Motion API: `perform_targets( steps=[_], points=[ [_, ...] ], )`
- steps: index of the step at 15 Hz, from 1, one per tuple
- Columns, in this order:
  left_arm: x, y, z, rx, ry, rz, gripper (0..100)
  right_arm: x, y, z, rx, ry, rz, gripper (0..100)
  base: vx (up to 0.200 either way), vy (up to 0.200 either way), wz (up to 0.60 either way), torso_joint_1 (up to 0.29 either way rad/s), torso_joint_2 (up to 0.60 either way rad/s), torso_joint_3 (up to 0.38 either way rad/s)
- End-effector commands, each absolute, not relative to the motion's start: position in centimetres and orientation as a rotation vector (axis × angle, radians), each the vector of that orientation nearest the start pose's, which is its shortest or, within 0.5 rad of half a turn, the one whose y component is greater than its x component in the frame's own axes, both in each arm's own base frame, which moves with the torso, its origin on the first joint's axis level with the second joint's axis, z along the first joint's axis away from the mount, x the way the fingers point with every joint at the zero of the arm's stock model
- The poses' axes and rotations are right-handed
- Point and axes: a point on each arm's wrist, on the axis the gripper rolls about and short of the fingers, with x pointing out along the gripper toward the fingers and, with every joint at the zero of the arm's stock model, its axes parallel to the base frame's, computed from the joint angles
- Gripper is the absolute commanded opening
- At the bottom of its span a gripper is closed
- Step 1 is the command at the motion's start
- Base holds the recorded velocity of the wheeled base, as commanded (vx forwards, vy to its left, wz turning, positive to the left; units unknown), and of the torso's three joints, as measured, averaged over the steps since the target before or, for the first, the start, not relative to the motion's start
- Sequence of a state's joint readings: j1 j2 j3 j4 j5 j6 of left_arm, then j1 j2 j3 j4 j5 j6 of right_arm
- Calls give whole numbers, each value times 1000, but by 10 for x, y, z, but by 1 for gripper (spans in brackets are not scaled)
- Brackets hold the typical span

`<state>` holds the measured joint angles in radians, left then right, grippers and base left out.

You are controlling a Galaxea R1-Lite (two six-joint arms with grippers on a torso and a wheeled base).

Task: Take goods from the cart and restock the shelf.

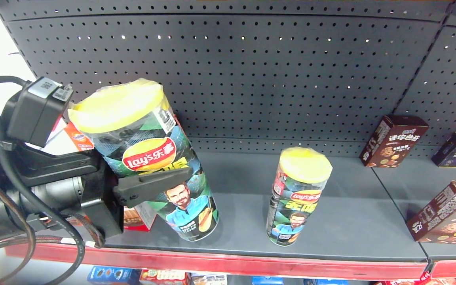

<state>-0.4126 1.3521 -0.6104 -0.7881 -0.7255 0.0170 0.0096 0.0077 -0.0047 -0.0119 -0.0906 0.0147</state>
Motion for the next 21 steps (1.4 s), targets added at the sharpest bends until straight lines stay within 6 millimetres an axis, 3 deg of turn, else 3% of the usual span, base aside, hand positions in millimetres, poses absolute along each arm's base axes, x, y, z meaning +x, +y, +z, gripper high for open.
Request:
perform_targets(
  steps=[1,6,10,15,17,18,20,21],
  points=[
    [187,-99,234,23,-52,-1142,0,-22,-1,76,-13,16,-28,100,0,0,0,0,0,0],
    [190,-100,238,27,-67,-1147,0,-22,-1,76,-8,11,-28,100,0,0,0,0,0,0],
    [188,-125,249,17,-11,-1255,0,-22,-1,76,-8,11,-26,100,0,0,0,0,0,0],
    [188,-125,283,23,-11,-1186,0,-22,-1,76,-8,11,-26,100,0,0,0,0,0,0],
    [190,-127,287,14,5,-1189,0,-22,-1,76,-8,11,-28,100,0,0,0,0,0,0],
    [195,-120,286,1,50,-1150,0,-22,-1,76,-8,11,-26,100,0,0,0,0,0,0],
    [204,-125,286,23,63,-1153,0,-22,-1,76,-8,11,-26,100,0,0,0,0,0,0],
    [223,-134,278,124,36,-1153,0,-22,-1,76,-8,11,-26,100,0,0,0,0,0,0]
  ],
)
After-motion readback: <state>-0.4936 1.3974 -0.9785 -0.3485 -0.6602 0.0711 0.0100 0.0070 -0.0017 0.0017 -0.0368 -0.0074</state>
